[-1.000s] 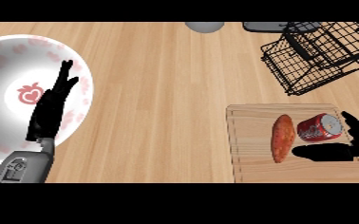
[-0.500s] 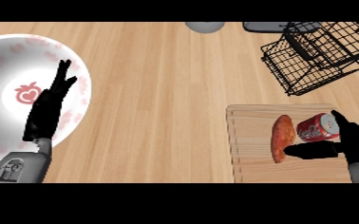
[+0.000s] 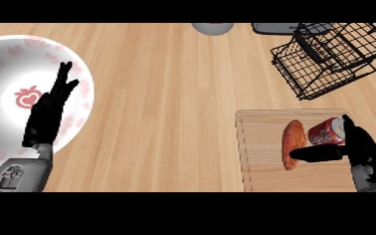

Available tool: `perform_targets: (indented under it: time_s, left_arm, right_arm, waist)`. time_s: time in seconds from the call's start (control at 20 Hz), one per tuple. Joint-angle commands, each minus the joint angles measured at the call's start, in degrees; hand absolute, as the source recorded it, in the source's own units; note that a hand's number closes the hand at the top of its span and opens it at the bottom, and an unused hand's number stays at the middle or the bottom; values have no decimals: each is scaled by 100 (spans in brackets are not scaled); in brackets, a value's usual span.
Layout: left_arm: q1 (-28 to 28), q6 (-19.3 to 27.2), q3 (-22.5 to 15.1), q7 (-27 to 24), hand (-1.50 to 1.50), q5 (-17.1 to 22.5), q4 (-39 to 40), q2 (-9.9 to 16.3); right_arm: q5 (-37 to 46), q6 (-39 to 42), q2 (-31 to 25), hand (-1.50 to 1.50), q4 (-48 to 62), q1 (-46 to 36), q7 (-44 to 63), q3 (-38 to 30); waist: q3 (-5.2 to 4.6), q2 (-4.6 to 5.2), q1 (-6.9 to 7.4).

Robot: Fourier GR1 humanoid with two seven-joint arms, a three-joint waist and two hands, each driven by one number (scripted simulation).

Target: Pick the sweet potato from the cutting board and place it in the tiered basket

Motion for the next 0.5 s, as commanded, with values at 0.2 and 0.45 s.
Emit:
perform_targets:
  time_s: [0.2,0.45]
  left_arm:
    - [105,116,-112,80,0,-153,-43,-194]
    - [9,29,-6,204,0,-92,-127,-116]
  right_arm:
    - [267,-60,583,-150,335,-325,1373,86]
    - [258,56,777,-150,674,-484,1255,-20]
  waist:
    - [58,30,25]
    - [62,33,52]
